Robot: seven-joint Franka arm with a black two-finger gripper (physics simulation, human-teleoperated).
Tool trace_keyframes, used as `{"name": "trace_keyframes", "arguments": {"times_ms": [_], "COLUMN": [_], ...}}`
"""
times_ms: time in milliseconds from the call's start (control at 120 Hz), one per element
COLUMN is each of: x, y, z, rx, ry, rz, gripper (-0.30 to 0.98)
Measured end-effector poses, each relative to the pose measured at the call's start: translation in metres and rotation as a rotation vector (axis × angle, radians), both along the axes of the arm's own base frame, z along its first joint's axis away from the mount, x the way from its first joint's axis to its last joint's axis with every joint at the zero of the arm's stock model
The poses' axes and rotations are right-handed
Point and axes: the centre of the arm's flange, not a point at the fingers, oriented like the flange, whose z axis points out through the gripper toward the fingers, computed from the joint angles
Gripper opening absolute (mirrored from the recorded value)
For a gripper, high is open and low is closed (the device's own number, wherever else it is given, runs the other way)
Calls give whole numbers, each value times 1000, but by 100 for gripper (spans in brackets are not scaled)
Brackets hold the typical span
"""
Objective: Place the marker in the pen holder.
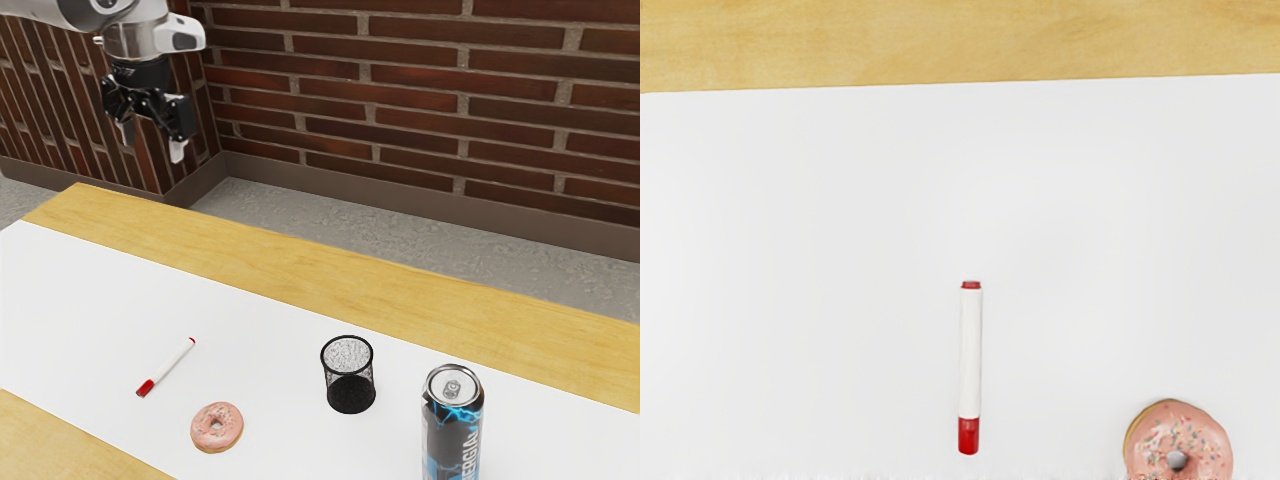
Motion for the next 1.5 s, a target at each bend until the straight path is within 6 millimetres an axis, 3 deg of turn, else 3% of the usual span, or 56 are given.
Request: {"name": "trace_keyframes", "arguments": {"times_ms": [300,333,383,450,492,542,608,667,792,917,1067,1267,1500], "x": [-7,-11,-42,-85,-103,-114,-111,-105,-88,-77,-93,-107,-108], "y": [12,13,16,56,71,84,87,89,83,78,68,71,74], "z": [4,-3,-57,-156,-218,-276,-331,-355,-380,-392,-393,-392,-396], "rx": [-29,-36,-61,-98,-114,-120,-117,-124,-131,-129,-149,-165,-163], "ry": [5,20,101,217,275,316,329,298,205,130,89,66,64], "rz": [19,20,7,75,108,139,161,180,174,129,80,54,29], "gripper": [69,69,68,68,69,69,69,69,69,68,65,53,33]}}
